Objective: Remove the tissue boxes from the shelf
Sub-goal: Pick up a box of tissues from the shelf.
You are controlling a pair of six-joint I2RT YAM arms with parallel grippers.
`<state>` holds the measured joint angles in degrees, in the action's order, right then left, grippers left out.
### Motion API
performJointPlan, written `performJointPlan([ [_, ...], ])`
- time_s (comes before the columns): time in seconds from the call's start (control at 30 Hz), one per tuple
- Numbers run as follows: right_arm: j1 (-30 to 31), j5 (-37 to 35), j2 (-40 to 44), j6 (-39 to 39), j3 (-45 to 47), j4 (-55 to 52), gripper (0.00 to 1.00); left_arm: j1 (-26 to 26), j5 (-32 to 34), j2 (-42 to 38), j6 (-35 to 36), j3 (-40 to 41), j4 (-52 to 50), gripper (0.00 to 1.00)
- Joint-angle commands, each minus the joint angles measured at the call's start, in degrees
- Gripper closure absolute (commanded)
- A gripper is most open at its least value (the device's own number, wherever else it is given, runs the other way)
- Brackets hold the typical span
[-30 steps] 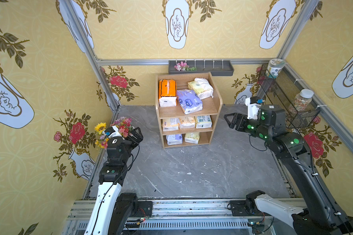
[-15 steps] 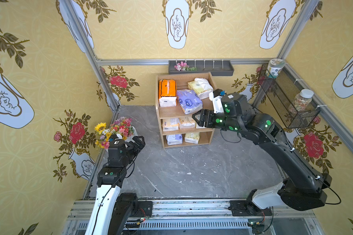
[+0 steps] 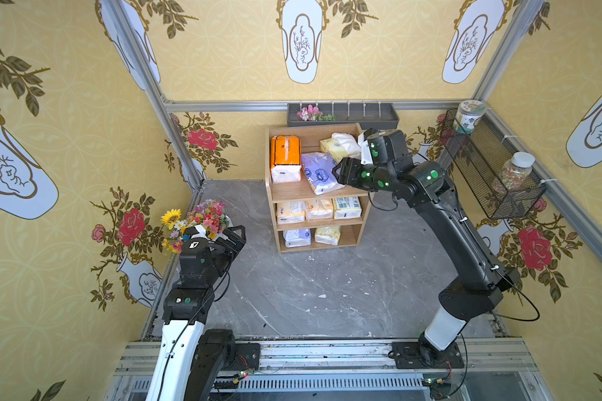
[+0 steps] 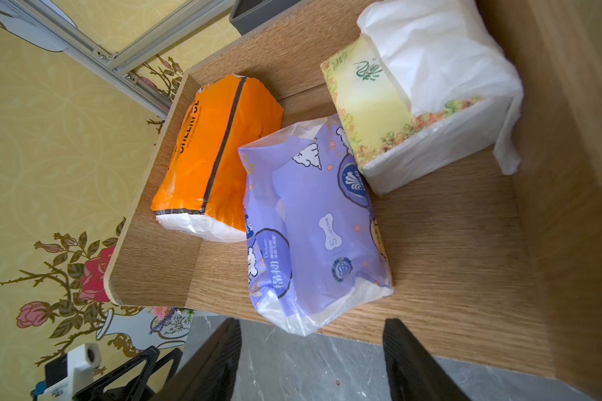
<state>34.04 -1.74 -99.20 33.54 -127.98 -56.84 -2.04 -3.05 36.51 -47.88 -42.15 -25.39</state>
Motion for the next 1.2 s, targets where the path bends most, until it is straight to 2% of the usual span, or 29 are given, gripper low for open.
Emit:
performJointPlan([
  [0.0,-0.8,-1.33,0.71,-1.87,2.93,3.26,0.31,0.02,-1.16,-0.07,0.41,-0.63,1.31,0.0],
  [0.4,-0.91,-2.06,-1.03,-2.21,5.84,10.31,0.36,0.02,-4.38,-1.75,0.46,-2.54,-0.21,0.0],
  [0.63,-0.65,-0.64,-3.71,-2.04,6.37,10.39,0.42,0.01,-5.04,-2.74,-0.69,-2.76,-0.72,0.0],
  [0.77,-0.89,-0.67,-4.41,-2.92,5.76,9.83,0.49,-0.04,-6.92,-3.62,-1.17,-2.23,-0.25,0.0],
  [0.93,-0.91,-0.81,-4.33,-2.71,6.0,9.91,0.66,0.02,-9.48,-4.01,-1.07,-2.58,-0.84,0.0],
  [1.17,-0.66,1.01,-2.57,-1.62,6.51,9.32,0.81,0.02,-7.87,-3.31,-3.48,-5.99,-5.15,0.0],
])
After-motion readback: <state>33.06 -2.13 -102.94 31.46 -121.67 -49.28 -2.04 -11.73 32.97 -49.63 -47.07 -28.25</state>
